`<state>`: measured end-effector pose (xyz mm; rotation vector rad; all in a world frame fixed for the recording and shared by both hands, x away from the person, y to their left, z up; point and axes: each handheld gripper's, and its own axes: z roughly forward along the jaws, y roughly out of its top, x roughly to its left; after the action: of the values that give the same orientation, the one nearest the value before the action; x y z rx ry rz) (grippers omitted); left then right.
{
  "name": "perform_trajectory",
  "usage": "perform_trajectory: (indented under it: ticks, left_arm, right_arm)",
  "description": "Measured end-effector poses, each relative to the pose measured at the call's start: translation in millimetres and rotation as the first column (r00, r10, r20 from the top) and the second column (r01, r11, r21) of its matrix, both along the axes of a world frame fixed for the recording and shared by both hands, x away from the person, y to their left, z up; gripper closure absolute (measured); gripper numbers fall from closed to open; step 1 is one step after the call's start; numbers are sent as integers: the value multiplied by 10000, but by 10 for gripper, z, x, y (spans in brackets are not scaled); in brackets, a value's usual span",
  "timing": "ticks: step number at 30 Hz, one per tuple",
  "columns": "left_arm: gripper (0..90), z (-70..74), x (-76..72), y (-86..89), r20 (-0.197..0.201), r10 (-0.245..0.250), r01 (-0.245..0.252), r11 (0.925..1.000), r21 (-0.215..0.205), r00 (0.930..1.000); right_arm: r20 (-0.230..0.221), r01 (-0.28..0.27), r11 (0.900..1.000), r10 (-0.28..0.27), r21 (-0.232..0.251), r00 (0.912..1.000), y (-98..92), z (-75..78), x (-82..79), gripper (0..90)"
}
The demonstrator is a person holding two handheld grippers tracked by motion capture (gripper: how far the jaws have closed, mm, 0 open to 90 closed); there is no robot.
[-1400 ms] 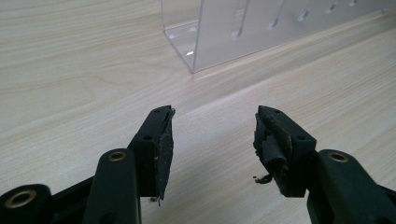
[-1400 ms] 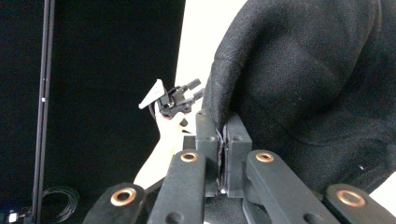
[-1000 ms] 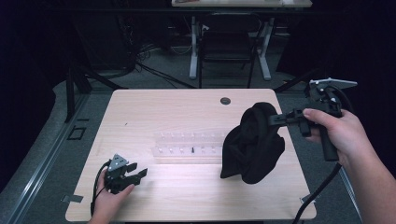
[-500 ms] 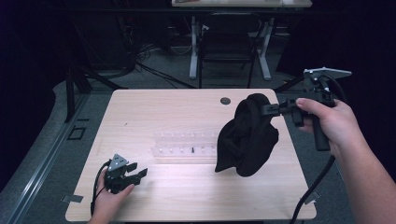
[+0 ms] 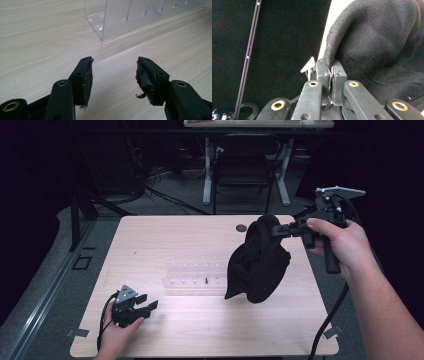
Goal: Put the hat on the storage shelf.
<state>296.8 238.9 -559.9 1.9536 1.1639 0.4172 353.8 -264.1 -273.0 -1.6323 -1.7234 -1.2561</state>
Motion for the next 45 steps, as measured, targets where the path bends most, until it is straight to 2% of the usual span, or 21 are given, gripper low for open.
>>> perform_trajectory:
  ticks: [11,18,22,24,25,28,29,33,36,37,45]
  left_arm:
    - [459,11,-3,2,-35,-64,64,9999,-86,10000]
    - [461,28,-9,5,62,-53,53,10000,6,10000]
    - [463,42,-20,-16,215,-49,52,9999,-125,9998]
    - [466,62,-29,-22,132,-111,111,9999,-33,9999]
    - [467,59,-29,-31,256,-113,116,9999,-113,9996]
    - [472,100,-42,-46,220,-210,213,9997,-99,9995]
    - [473,109,-47,-57,311,-206,215,9994,-284,9993]
    - [476,177,-73,-89,339,-369,382,9986,-372,9987]
    - [478,245,-94,-131,480,-540,557,9979,-340,9974]
    - [478,252,-96,-151,660,-486,517,9976,-463,9966]
    - [484,367,-95,-254,795,-872,903,9953,-363,9930]
  right_arm:
    - [117,-24,10000,23,95,9999,164,-40,172,878]
    - [141,25,9999,-26,97,9999,255,-88,282,878]
    - [137,-24,10000,24,35,9999,336,-104,329,878]
    - [135,-66,10000,66,-14,9999,373,-112,367,878]
    - [132,-34,10000,34,1,9999,386,-117,381,878]
    - [130,-83,10000,83,45,9999,423,-128,415,878]
    - [164,-153,9999,153,38,9997,438,-133,429,878]
    - [193,-207,9998,207,-19,9996,518,-145,490,878]
    - [182,-219,9998,219,18,9996,570,-175,536,878]
    - [163,-202,9998,203,-29,9997,595,-184,551,878]
    - [112,-155,9997,157,-202,9998,707,-225,660,877]
